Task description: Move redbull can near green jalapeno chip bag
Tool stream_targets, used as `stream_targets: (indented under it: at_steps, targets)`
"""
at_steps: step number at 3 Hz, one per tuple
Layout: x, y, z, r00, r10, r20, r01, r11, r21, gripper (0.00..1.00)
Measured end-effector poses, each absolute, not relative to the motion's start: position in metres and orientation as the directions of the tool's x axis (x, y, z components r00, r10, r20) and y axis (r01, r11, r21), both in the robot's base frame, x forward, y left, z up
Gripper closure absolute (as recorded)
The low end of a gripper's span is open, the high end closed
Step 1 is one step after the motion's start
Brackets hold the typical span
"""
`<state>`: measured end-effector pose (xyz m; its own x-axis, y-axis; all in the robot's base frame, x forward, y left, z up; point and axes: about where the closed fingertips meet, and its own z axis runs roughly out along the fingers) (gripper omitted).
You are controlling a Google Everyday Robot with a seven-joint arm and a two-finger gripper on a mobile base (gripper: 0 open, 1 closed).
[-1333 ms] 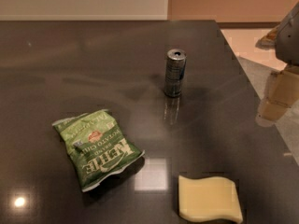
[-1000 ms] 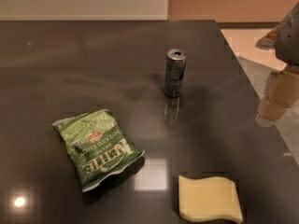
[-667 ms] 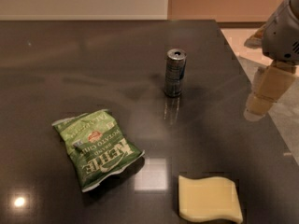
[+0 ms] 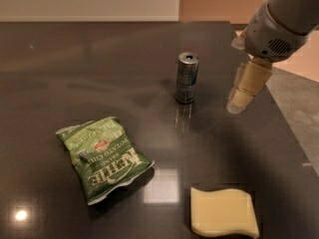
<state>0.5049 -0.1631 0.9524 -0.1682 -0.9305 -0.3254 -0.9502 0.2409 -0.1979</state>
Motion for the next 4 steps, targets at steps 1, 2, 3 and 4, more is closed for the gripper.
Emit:
stream_targets:
  at_steps: [1,2,3,4]
  targets:
    - [0.539,-0.150,0.945,-0.169,-0.912,-0.373,-0.943,0.260,-0.207,0.00]
    - [0.569,-0.142,0.938,-0.191,-0.881,-0.433,-0.936,0.296,-0.189,0.00]
    - [0.587,-0.129,0.931,-0.199,-0.852,-0.484,-0.936,0.312,-0.164,0.00]
    - [0.598,-0.114,0.923,-0.203,-0.831,-0.519,-0.939,0.316,-0.139,0.00]
